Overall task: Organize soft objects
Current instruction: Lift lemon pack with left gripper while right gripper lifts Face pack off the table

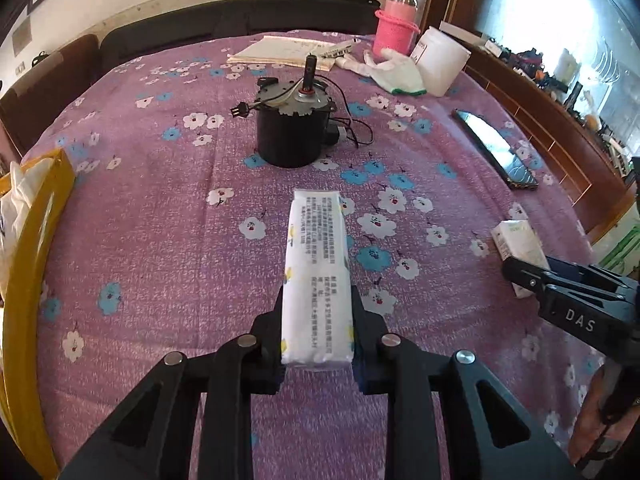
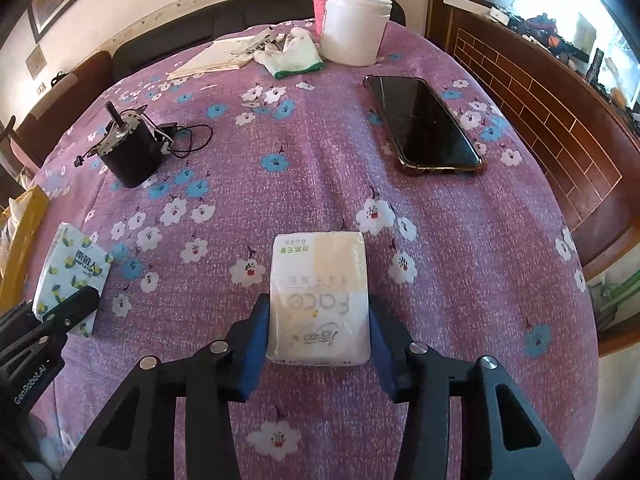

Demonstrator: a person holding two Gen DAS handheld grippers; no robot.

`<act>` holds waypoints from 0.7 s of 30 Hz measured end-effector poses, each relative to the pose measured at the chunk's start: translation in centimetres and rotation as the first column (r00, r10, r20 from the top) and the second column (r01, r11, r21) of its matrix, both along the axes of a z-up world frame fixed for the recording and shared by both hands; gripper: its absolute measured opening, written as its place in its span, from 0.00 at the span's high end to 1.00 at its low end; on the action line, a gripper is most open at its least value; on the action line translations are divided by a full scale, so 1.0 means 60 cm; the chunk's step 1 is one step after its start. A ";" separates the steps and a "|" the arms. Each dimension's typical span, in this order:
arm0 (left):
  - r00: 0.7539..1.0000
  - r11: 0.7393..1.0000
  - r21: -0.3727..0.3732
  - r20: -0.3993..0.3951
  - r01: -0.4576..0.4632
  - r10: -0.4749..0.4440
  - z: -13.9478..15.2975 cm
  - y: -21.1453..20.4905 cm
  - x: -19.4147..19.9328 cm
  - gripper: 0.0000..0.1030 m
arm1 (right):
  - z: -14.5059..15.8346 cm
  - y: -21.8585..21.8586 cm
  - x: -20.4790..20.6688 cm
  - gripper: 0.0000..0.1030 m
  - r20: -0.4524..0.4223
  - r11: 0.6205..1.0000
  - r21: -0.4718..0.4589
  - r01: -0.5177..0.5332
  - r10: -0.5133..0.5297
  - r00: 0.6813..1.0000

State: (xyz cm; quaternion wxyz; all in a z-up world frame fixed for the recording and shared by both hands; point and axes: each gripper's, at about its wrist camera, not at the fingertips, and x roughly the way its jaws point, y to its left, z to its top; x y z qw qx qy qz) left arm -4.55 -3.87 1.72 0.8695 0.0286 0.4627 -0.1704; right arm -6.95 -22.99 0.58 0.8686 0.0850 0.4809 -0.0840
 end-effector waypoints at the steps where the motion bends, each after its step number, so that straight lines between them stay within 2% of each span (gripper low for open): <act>1: 1.000 1.000 -0.016 -0.004 0.003 -0.003 0.000 0.004 -0.004 0.77 | 0.001 0.002 -0.003 0.53 0.002 1.000 -0.001 -0.003 0.003 1.000; 10: 1.000 0.996 -0.083 0.005 0.016 -0.016 0.020 0.020 -0.051 0.77 | 0.021 0.013 -0.032 0.53 0.034 1.000 -0.004 -0.023 0.023 0.999; 16: 0.998 0.995 -0.098 0.064 0.022 -0.015 0.046 0.033 -0.095 0.77 | 0.030 0.013 -0.056 0.52 0.054 1.000 0.008 -0.026 0.026 0.998; 21: 0.997 0.990 -0.144 0.079 0.000 0.011 0.063 0.059 -0.116 0.77 | 0.035 0.017 -0.074 0.52 0.063 0.999 0.030 -0.035 0.033 0.997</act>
